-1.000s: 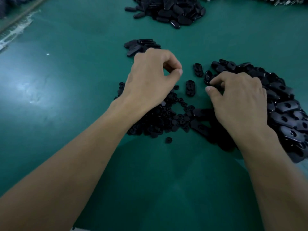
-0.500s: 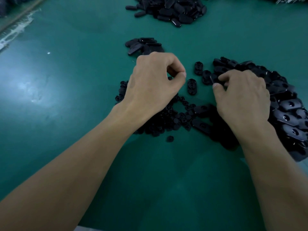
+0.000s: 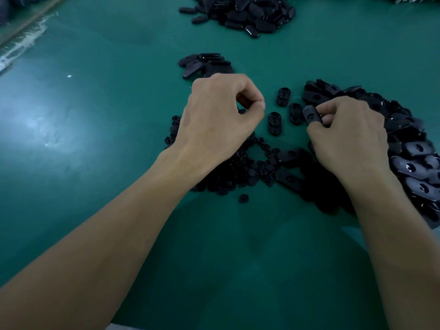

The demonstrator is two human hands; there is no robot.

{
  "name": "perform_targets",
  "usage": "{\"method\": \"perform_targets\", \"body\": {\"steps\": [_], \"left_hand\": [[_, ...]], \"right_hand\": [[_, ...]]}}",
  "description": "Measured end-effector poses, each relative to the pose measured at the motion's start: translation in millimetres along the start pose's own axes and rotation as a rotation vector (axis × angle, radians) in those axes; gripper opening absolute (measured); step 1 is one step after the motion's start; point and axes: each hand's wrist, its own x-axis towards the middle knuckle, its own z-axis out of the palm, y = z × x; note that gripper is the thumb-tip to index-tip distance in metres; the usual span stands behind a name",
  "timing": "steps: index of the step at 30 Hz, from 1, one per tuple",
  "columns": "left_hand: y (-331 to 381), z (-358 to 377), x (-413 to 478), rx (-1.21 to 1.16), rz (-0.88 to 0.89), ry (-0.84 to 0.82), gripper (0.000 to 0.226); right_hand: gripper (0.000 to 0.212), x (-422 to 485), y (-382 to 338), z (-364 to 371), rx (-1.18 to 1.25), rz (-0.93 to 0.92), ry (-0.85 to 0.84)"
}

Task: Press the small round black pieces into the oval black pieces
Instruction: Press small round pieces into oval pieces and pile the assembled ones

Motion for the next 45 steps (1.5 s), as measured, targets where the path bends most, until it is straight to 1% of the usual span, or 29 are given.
{"method": "perform_targets", "body": {"steps": [3, 5, 7, 8, 10, 12, 13, 15, 16, 17, 22, 25, 30, 33, 36, 42, 45], "left_hand": [[0, 1, 0, 0.000, 0.012, 0.023, 0.010], [0, 2, 0, -0.022, 0.025, 0.039, 0.003], [0, 3, -1, -0.033, 0.044, 0.060, 0.020], [0, 4, -1, -0.040, 0.055, 0.067, 0.027], [2, 4, -2, -0.082, 0.065, 0.065, 0.034], [3, 5, -1, -0.150, 0.051, 0.037, 0.032], [3, 5, 0, -0.191, 0.042, 0.014, 0.027], [3, 3, 1, -0.282, 0.034, -0.030, 0.009], [3, 2, 2, -0.315, 0.036, -0.041, 0.005], [3, 1, 3, -0.336, 0.039, -0.044, 0.007], [3, 1, 3, -0.414, 0.012, -0.066, 0.005], [2, 1, 4, -0.398, 0.015, -0.061, 0.003], [1, 0, 5, -0.371, -0.008, -0.029, 0.007], [0, -1, 6, -0.356, -0.017, -0.032, 0.011], [1, -1, 5, -0.367, -0.023, -0.050, 0.005], [0, -1, 4, -0.342, 0.009, -0.058, 0.004], [-3, 0, 6, -0.335, 0.021, -0.042, 0.006]], "right_hand": [[0.020, 0, 1, 0, 0.023, -0.006, 0.010], [0.019, -1, 1, 1, 0.006, -0.025, 0.054], [0.019, -3, 2, 3, -0.054, -0.086, 0.173], [0.018, -3, 2, 3, -0.045, -0.139, 0.232], [0.015, -3, 0, 3, 0.120, -0.260, 0.266], [0.012, -3, -3, 4, 0.324, -0.371, 0.238], [0.012, -4, -5, 5, 0.393, -0.417, 0.229], [0.014, -6, -7, 8, 0.504, -0.482, 0.211], [0.016, -7, -7, 9, 0.545, -0.502, 0.205], [0.018, -6, -7, 10, 0.574, -0.515, 0.199], [0.026, -4, -8, 11, 0.671, -0.533, 0.119], [0.026, -3, -7, 11, 0.758, -0.483, 0.095], [0.014, 0, -5, 9, 0.805, -0.378, 0.084], [0.013, 0, -6, 9, 0.849, -0.360, 0.054], [0.012, 0, -7, 9, 0.909, -0.353, 0.024], [0.014, -2, -9, 8, 0.916, -0.370, -0.005], [0.016, -3, -8, 10, 0.831, -0.362, 0.013]]}}
